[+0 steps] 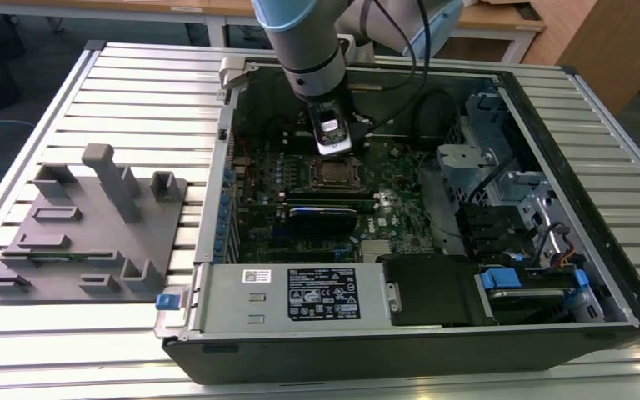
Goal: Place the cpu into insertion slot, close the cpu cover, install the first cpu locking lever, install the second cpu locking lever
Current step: 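Install the first cpu locking lever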
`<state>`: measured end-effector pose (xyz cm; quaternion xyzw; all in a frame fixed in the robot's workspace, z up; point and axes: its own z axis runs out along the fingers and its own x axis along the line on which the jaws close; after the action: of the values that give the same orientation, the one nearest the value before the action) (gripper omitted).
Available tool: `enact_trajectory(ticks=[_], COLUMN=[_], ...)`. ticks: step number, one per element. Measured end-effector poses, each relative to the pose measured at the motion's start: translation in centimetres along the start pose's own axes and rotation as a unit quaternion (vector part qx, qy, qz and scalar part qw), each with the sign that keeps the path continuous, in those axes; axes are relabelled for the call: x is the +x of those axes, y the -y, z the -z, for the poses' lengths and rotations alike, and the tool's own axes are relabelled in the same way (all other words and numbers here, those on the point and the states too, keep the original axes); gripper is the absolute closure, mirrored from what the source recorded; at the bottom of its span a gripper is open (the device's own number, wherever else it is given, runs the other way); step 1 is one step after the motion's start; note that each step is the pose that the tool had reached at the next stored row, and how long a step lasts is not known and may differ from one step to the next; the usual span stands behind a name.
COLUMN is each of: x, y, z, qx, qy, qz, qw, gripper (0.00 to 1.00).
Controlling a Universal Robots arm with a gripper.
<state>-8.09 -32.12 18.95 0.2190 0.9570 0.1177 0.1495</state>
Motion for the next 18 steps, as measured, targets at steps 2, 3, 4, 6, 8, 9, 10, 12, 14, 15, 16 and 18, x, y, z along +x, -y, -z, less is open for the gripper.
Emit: enact_trajectory(ticks=[2, 3, 4, 6, 8, 9, 10, 12, 14, 15, 16, 18], x=[0.0, 0.0, -0.01, -0.05, -0.09, -0.11, -0.11, -0.07, 0.06, 0.14, 0.2, 0.34], y=[0.0, 0.0, -0.02, -0.07, -0.12, -0.14, -0.14, -0.13, -0.07, -0.04, -0.02, 0.03], z=[0.0, 0.0, 0.05, 0.21, 0.38, 0.43, 0.44, 0.46, 0.52, 0.55, 0.57, 0.62], qx=[0.0, 0.0001, 0.0002, 0.0, 0.0, 0.0, -0.0001, 0.0, 0.0001, 0.0001, 0.0001, 0.0002], qy=[0.0, 0.0, -0.0001, 0.0, 0.0, 0.0, 0.0, 0.0001, 0.0001, 0.0001, 0.0001, 0.0001], qz=[0.0, 0.0, 0.0, 0.0, 0.0, 0.0, 0.0, 0.0, 0.0, 0.0, 0.0, 0.0], qw=[1.0, 1.0, 1.0, 1.0, 1.0, 1.0, 1.0, 1.0, 1.0, 1.0, 1.0, 1.0], gripper=[0.9, 0.9, 0.9, 0.9, 0.9, 0.9, 0.9, 0.9, 0.9, 0.9, 0.9, 0.9])
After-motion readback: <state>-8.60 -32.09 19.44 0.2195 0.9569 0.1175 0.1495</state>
